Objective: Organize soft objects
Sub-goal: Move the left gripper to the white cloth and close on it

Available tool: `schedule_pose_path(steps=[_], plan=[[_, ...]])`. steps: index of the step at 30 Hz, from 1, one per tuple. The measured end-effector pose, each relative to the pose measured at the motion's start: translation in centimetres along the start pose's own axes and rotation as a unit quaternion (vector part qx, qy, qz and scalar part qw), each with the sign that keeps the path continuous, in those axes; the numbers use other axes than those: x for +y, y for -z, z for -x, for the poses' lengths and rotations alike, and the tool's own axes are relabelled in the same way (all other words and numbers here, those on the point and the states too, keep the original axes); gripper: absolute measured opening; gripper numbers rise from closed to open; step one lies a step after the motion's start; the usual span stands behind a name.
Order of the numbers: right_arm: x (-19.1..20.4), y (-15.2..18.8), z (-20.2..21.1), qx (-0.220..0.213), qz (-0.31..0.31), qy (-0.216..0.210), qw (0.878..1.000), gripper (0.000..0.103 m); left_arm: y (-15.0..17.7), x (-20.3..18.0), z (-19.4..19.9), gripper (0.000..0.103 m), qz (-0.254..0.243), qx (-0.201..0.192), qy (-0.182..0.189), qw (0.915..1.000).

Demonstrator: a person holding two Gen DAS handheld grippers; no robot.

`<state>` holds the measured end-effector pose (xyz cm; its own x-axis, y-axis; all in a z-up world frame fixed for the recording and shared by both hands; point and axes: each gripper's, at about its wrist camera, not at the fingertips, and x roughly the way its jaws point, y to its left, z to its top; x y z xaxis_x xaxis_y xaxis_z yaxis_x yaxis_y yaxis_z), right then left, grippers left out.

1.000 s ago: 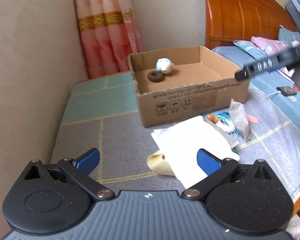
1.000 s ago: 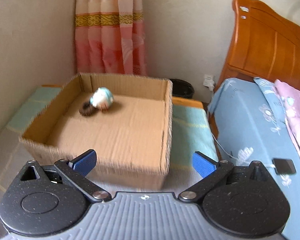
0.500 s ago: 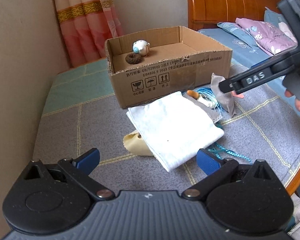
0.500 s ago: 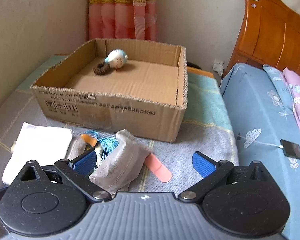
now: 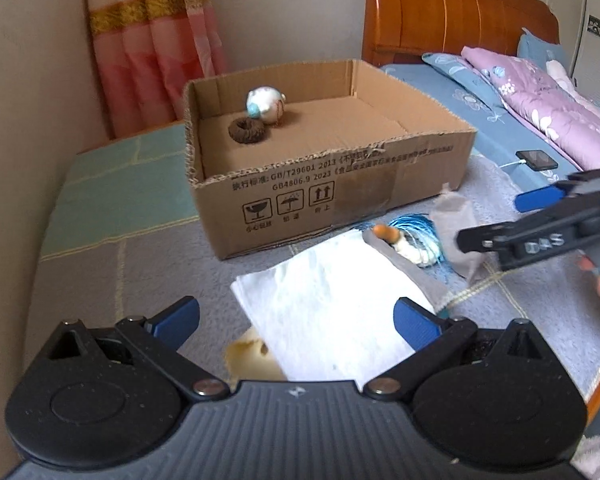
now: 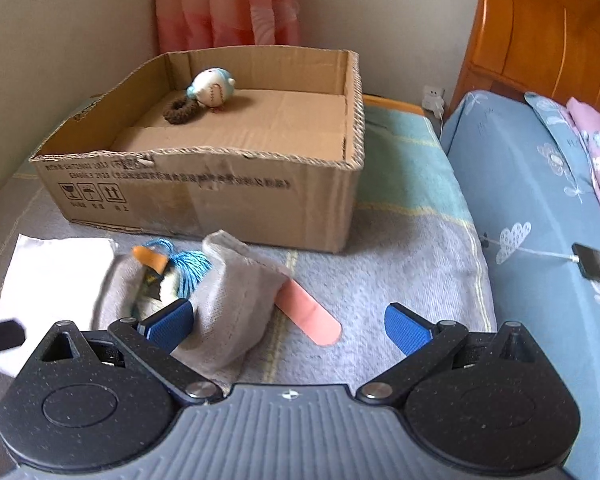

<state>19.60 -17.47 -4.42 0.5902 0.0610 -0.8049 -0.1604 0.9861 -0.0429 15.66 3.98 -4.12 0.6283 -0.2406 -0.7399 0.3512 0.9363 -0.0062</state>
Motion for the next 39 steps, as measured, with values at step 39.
schedule_pose_path(steps=[39], plan=[[0.2, 0.5, 0.0, -0.022, 0.017, -0.012, 1.0, 0.103, 1.9, -5.7, 0.3, 0.097, -0.153, 0.011, 0.02, 0.988]])
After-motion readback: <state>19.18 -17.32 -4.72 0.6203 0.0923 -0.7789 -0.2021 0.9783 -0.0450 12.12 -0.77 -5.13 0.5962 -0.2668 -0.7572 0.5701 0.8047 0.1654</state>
